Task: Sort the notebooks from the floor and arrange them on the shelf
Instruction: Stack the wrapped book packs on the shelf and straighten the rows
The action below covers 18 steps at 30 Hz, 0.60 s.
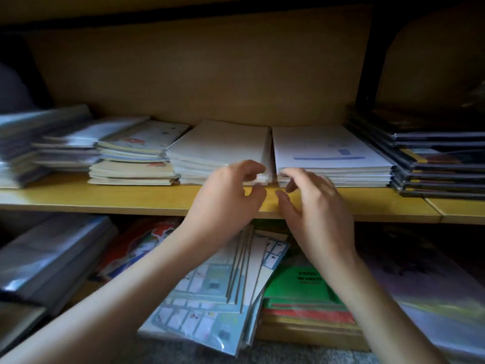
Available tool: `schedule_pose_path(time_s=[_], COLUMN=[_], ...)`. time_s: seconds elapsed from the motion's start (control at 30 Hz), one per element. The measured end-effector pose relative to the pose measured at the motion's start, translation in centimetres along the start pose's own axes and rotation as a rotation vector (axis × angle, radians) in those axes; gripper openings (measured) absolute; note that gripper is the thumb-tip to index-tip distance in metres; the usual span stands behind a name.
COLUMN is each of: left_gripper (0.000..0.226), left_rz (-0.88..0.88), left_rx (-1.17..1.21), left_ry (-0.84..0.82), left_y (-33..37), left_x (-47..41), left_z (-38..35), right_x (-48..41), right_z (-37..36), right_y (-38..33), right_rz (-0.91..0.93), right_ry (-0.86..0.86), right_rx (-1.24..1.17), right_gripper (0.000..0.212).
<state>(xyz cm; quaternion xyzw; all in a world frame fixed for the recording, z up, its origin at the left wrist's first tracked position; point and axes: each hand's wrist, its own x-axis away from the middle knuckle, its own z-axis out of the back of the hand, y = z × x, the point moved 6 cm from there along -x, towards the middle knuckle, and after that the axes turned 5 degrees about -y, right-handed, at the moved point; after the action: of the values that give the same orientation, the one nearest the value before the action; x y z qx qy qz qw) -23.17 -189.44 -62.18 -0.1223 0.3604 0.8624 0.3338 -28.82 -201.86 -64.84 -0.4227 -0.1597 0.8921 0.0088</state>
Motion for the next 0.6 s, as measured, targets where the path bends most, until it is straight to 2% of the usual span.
schedule_pose_path(time_s=[0.07,0.1,0.17,0.2,0.27,0.33,0.47,0.6], left_gripper=[0.042,0.052,0.077,0.082,0.074,0.062,0.071,0.061], left_rz=[0.011,0.041,0.11,0.147,0.144,0.104,0.145,0.172], left_rx=[-0.111,-0.187,-0.27,-0.247,-0.165,-0.075,-0.176,0.019], left_ry=[0.157,0.214,0.212,0.169,0.141,0.223,0.334,0.291], left_y=[-2.7,-4.4,-7.7,-9.2,-11.2,-11.9,-12.5,-14.1], left_x=[0.0,-0.2,-1.1,-1.5,-1.7,-1.7,-1.8,-2.6], left_z=[3.5,5.1,6.9,7.1,6.8,6.5,5.9,5.6], right_x=[-1.6,-2.5,-4.1,-4.8,-5.7,-6.5,-7.2,-7.1], right_z=[-1.8,-2.6,-4.1,-4.8,-5.7,-5.7,-6.0,-6.3], right_y=[-1.8,-2.7,-4.1,-4.5,-4.6,-3.8,-3.0,-2.1], right_rz=[0.08,0.112,0.157,0.171,0.172,0.152,0.146,0.125], right_ry=[-0.057,-0.078,-0.127,-0.15,-0.184,-0.179,-0.195,-0.136], right_rx=[0.033,0.076,0.158,0.19,0.235,0.24,0.254,0.267], right_gripper=[0.034,0.038,0.044,0.042,0.035,0.029,0.024,0.018])
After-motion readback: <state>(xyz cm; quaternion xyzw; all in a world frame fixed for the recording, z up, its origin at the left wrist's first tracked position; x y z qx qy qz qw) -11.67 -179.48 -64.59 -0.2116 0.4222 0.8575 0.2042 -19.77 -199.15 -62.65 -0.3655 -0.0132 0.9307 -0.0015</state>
